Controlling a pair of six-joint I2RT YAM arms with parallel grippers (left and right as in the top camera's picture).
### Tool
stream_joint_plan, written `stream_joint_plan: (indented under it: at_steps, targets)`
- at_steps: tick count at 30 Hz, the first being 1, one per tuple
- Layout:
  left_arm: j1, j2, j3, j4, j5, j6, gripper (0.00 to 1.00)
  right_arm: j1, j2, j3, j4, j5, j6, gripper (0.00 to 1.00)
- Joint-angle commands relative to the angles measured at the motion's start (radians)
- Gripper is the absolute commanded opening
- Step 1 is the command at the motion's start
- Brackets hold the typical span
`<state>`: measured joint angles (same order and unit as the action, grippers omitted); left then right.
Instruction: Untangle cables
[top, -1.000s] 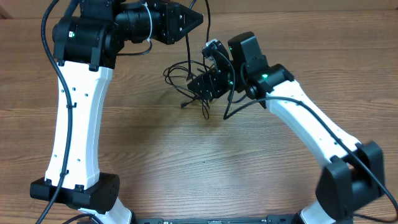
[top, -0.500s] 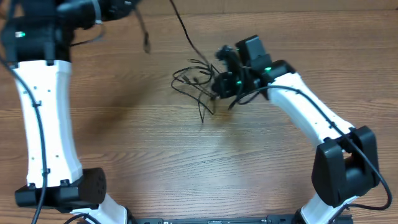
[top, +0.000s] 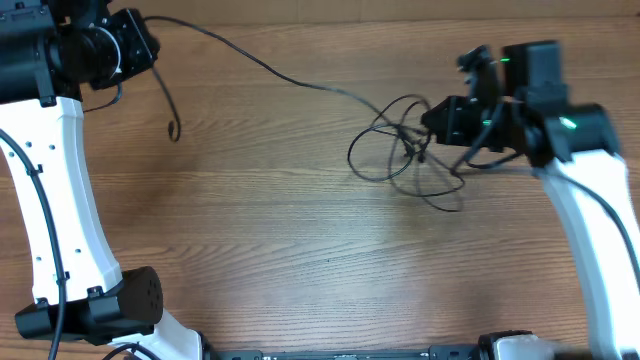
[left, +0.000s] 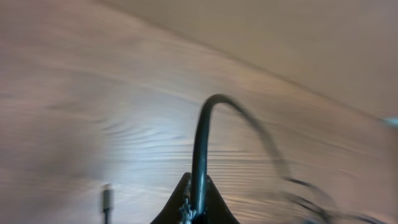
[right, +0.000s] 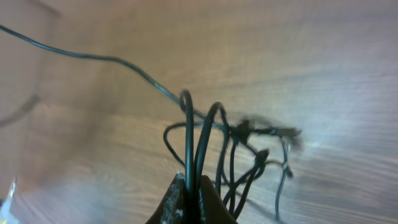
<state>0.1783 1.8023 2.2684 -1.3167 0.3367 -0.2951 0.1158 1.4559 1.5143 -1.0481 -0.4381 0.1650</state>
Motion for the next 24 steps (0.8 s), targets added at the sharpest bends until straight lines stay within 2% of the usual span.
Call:
stream_joint_plan:
  at_steps: [1, 6, 7, 11, 16, 19, 24]
  targets:
    - [0.028, 0.038, 0.024, -0.031, -0.338, 0.006, 0.04, -0.053, -0.131, 0.062, -0.034, 0.167, 0.079, 0.03]
    - [0.093, 0.073, 0.024, -0.032, -0.344, -0.002, 0.04, -0.256, -0.206, 0.073, -0.082, 0.243, 0.101, 0.04]
    - [0.115, 0.084, 0.024, -0.029, -0.344, -0.005, 0.04, -0.376, -0.212, 0.073, -0.101, 0.244, 0.105, 0.04]
    - [0.164, 0.095, 0.024, -0.018, -0.336, -0.031, 0.04, -0.614, -0.192, 0.073, -0.122, 0.242, 0.124, 0.04]
    - [0.190, 0.096, 0.024, 0.019, -0.309, -0.034, 0.04, -0.829, -0.135, 0.073, -0.119, 0.050, 0.112, 0.04]
    - [0.183, 0.096, 0.024, 0.028, -0.233, 0.019, 0.04, -0.856, -0.103, 0.073, -0.122, -0.143, 0.009, 0.04]
    - [0.125, 0.096, 0.024, 0.035, -0.185, 0.122, 0.04, -0.771, -0.090, 0.073, -0.129, -0.224, -0.107, 0.04]
